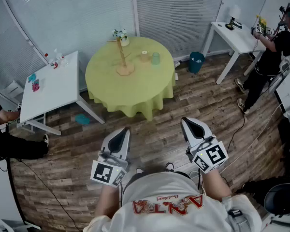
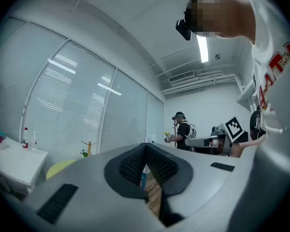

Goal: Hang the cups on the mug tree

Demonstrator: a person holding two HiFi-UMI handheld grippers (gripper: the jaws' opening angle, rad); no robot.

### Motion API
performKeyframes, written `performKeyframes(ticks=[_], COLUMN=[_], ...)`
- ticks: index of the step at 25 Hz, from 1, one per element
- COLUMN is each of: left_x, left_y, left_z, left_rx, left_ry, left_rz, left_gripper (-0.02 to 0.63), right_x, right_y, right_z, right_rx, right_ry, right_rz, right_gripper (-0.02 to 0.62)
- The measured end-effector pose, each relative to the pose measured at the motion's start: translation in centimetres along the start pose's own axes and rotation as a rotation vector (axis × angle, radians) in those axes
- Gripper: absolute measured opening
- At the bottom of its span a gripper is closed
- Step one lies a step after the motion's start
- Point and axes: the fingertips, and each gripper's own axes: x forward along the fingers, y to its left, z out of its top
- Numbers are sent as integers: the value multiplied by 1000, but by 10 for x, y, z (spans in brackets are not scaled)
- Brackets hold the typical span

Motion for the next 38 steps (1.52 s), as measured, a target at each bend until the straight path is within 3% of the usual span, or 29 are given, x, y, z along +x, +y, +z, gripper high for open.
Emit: performKeyframes(ticks=[10, 20, 26, 32, 38], left_x=[6, 30, 52, 70, 93], left_y=[-5, -29, -62, -82, -68], left_z=[-2, -5, -16, -31, -35], left_rx=[1, 11, 14, 10, -7], left_ry=[6, 16, 28, 55, 47], left_rz=[-1, 4, 29, 49, 58], left_gripper=[9, 9, 9, 9, 9], right_x=[0, -12, -26, -32, -21], right_y=[-6, -22, -49, -68, -79], right_z=[1, -6, -10, -13, -10], right_rx=[2, 147, 41, 73, 90], right_ry=[-3, -8, 21, -9, -49], right_rz=[12, 164, 168, 218, 286], right_gripper=[-3, 0, 0, -1, -2])
